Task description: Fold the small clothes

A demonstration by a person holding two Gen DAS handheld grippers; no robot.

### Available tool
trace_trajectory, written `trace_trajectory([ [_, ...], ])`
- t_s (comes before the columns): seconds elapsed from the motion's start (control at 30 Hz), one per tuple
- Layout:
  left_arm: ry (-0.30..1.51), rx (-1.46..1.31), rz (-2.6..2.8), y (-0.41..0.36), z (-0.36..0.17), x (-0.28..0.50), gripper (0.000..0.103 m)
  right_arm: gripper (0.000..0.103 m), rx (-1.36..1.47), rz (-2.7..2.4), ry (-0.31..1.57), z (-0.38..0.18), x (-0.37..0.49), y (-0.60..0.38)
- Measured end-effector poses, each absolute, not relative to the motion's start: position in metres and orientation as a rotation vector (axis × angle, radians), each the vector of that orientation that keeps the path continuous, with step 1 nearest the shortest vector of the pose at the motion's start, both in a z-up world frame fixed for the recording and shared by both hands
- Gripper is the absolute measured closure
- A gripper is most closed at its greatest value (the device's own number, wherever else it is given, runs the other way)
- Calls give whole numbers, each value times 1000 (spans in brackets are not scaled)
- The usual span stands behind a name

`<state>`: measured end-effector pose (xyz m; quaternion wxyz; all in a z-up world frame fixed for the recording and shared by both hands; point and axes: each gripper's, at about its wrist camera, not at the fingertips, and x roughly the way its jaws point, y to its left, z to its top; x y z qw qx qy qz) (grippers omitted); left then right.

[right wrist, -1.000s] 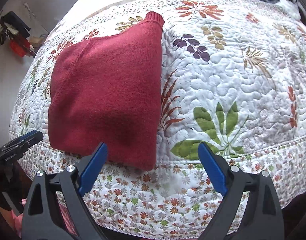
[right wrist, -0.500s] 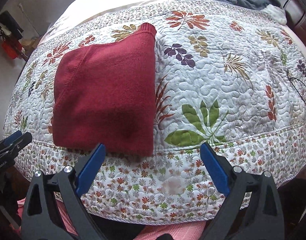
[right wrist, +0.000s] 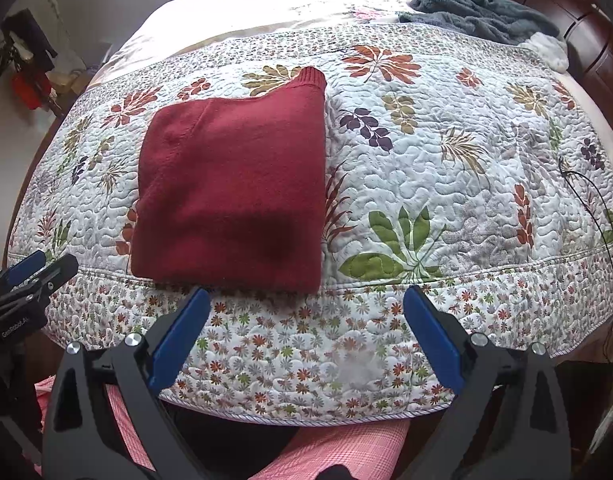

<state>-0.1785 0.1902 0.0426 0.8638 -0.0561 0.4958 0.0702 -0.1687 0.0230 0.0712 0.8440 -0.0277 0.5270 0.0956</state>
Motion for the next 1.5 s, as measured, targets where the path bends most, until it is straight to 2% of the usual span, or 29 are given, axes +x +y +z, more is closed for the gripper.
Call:
trace_trajectory([
  [0.47,1013,-95,188,182,52,-195,17,4,-127,160,1087,77,-180,37],
  [1.5,1037,-67,189,178,38,-189,17,3,-112,141,1101,69,-175,33],
])
